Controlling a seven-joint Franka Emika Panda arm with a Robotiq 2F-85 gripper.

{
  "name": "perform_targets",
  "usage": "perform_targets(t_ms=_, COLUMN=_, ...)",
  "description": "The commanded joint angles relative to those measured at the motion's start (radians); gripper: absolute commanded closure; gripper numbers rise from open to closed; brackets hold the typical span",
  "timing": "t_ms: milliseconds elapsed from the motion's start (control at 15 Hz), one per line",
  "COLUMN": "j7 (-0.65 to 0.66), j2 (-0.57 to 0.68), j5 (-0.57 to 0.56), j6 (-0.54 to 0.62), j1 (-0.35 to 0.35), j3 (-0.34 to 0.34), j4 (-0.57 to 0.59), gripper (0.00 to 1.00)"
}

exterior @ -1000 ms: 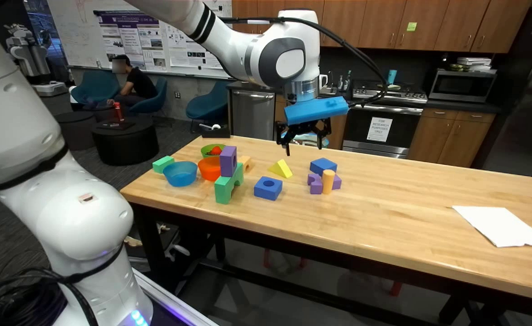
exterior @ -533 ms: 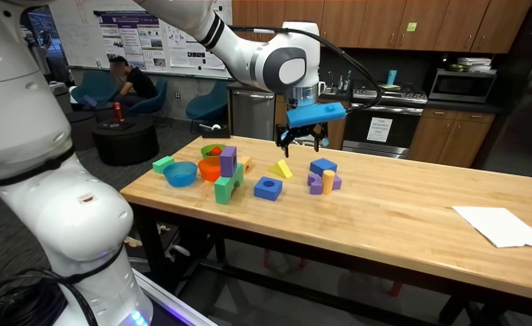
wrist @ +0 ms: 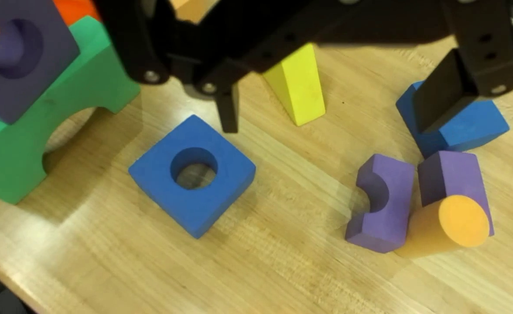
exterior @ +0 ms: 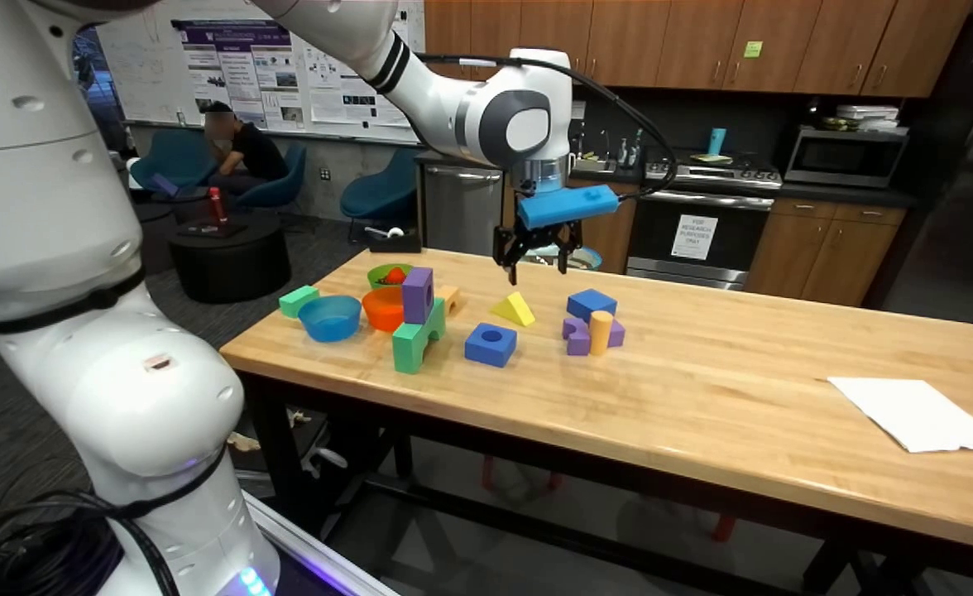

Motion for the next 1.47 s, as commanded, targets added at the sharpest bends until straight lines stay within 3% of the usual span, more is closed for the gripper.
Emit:
perform_targets(t_ms=0, j7=-0.094, j2=0.037, j5=0.014, j6=-0.078, j1=-0.017, j3=0.035, j4=0.056, gripper=0.0)
perform_targets(t_ms=600, j7=-0.225, j2=0.105, j5=-0.034, j6=-0.184, j1=-0.016, j3=0.094, j4=0.132, gripper=0.0)
perform_targets(t_ms=933, j7=-0.288, j2=0.14, j5=-0.126, j6=-0.261, j1=-0.007, j3=0.133, j4=0.165, gripper=0.0)
perform_targets(t_ms=1200, j7=-0.278, j2=0.138, j5=-0.197, j6=-0.251, j1=-0.001, j3=0.161, j4=0.149, gripper=0.0)
perform_targets(t_ms=1400, j7=-0.278, j2=0.14, j5=-0.176, j6=-0.242, j1=-0.006, j3=0.167, j4=0.141, gripper=0.0)
